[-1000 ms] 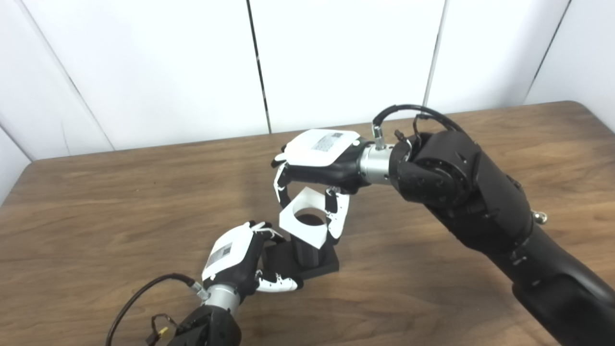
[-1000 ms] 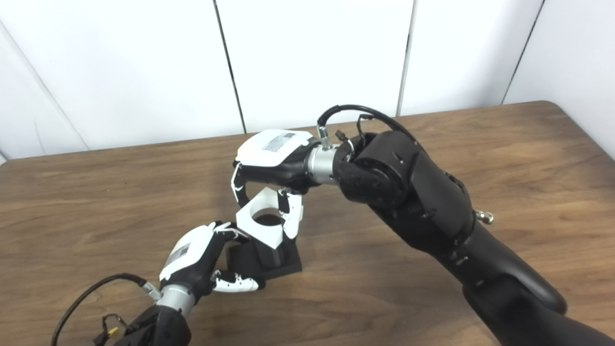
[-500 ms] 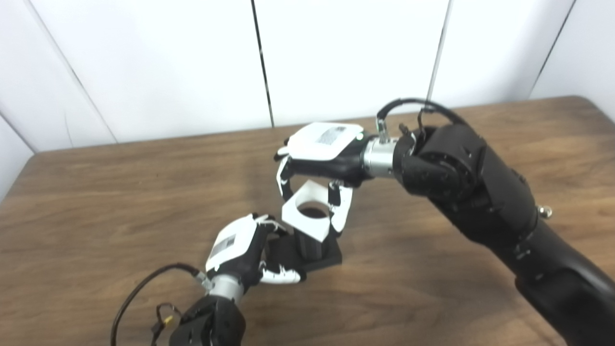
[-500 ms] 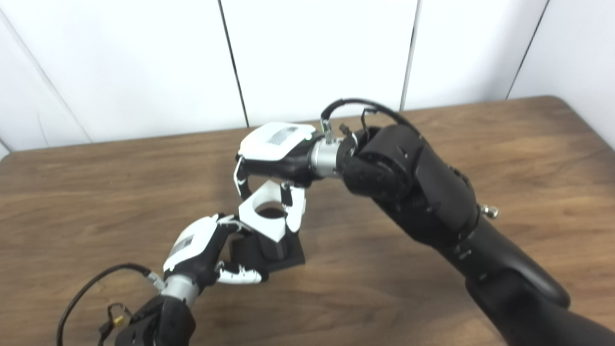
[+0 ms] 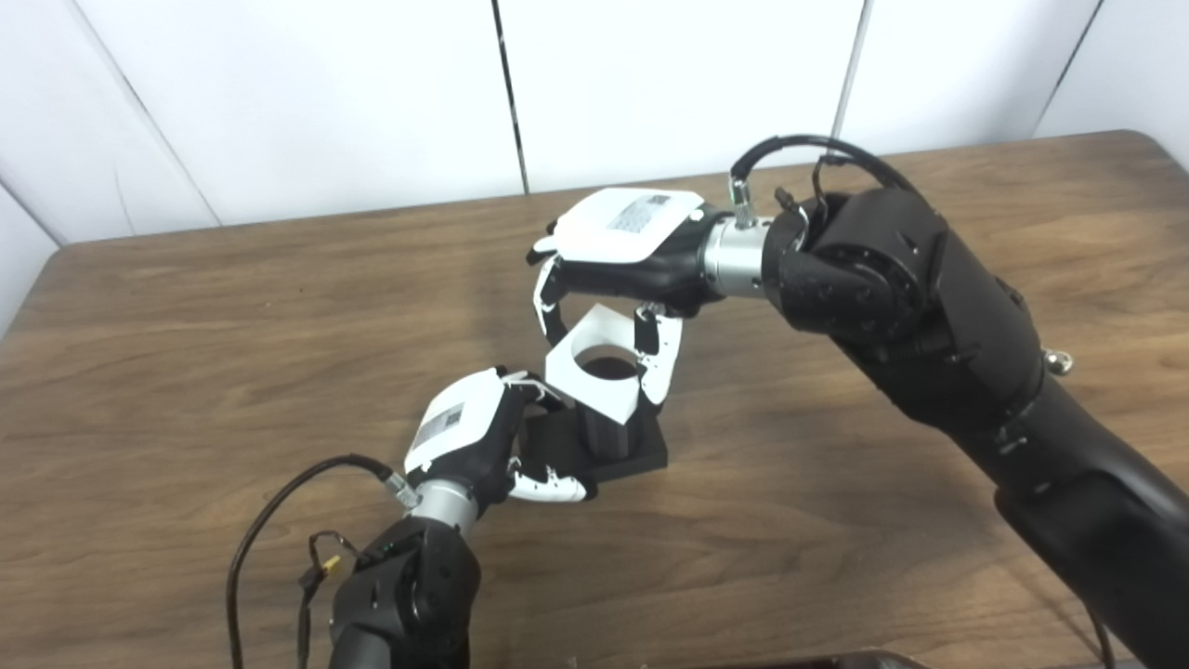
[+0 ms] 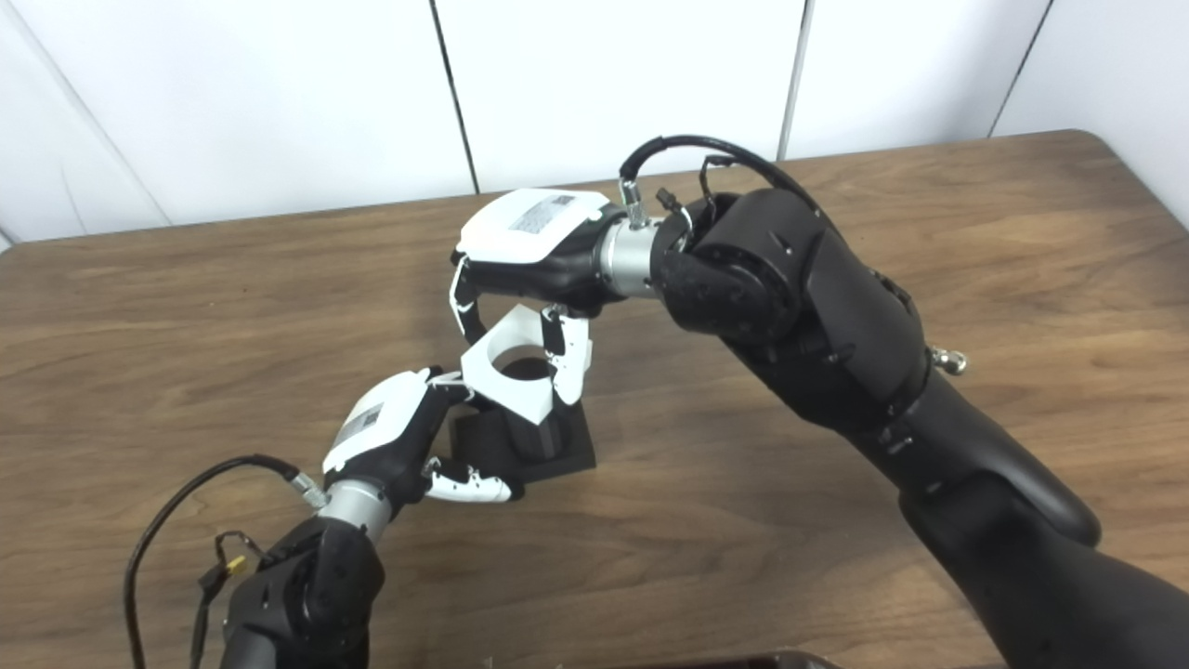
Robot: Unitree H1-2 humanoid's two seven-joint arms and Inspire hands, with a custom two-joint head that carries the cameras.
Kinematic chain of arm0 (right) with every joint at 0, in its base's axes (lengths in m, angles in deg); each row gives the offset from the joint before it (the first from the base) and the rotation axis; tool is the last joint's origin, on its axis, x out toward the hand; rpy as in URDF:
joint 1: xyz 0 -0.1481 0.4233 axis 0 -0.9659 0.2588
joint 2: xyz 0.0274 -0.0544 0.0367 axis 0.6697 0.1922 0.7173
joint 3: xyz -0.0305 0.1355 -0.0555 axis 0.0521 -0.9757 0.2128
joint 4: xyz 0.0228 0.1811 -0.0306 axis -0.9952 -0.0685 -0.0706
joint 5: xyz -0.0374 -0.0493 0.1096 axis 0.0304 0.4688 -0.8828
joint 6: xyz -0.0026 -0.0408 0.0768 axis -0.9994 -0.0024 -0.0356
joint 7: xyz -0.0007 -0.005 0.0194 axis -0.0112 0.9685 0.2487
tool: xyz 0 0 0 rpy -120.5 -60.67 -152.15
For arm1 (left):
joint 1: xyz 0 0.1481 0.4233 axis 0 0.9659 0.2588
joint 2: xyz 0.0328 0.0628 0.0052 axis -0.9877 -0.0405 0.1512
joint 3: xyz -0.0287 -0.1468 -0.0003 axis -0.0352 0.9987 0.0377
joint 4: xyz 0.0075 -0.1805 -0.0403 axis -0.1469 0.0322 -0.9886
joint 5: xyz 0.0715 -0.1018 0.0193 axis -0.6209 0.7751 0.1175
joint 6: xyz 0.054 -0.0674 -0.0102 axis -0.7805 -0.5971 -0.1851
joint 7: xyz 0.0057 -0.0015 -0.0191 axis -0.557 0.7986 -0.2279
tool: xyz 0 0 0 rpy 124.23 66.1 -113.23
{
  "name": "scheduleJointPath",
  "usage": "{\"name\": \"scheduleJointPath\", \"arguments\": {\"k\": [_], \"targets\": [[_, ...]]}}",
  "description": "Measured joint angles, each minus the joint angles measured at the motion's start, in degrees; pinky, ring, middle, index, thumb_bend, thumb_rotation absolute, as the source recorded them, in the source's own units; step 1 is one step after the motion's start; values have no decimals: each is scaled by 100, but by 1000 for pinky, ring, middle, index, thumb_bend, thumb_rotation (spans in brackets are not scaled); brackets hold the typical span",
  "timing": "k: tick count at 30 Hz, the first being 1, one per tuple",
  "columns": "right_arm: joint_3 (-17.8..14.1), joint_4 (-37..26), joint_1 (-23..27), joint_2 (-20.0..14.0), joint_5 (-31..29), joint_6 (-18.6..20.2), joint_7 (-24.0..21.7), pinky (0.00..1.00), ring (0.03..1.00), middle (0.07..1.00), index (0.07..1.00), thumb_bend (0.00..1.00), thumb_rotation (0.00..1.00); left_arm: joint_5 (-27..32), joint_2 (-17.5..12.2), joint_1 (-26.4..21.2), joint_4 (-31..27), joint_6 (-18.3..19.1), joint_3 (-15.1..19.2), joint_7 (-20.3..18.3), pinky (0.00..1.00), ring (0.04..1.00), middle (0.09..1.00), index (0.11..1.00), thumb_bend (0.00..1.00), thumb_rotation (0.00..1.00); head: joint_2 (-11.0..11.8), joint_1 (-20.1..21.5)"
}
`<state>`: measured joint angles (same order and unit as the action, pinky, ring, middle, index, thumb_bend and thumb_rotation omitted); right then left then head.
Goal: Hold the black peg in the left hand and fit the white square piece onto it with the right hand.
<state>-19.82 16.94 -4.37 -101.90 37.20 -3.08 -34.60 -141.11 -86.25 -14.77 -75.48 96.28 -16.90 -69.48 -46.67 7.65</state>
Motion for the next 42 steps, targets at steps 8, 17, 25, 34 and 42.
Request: {"name": "scheduleJointPath", "arguments": {"k": [8, 17, 25, 34, 42], "targets": [[11, 0, -94, 8, -28, -2, 1, 1000, 940, 773, 483, 524, 136, -122, 42, -25, -4, 0, 0, -70, 1000, 1000, 913, 486, 521, 57, 0, 9], [34, 0, -167, 16, -28, -24, 11, 1000, 945, 777, 483, 523, 134, -139, 44, -22, -10, 0, -13, -70, 1000, 1000, 914, 485, 520, 57, 61, 9], [87, -19, -173, 15, 43, -44, 12, 1000, 948, 777, 484, 523, 131, -145, 50, -7, -20, 0, -16, -70, 1000, 1000, 916, 485, 520, 58, 70, 26], [93, -31, -223, 15, 79, -194, 96, 1000, 950, 773, 484, 522, 130, -170, 64, 3, -25, 0, -41, -70, 1000, 1000, 920, 486, 520, 56, 105, 35], [83, 115, -340, 13, 74, -293, 284, 1000, 948, 771, 484, 521, 128, -147, 64, 30, -28, 0, -50, -47, 1000, 1000, 916, 485, 520, 57, 141, 18]]}}
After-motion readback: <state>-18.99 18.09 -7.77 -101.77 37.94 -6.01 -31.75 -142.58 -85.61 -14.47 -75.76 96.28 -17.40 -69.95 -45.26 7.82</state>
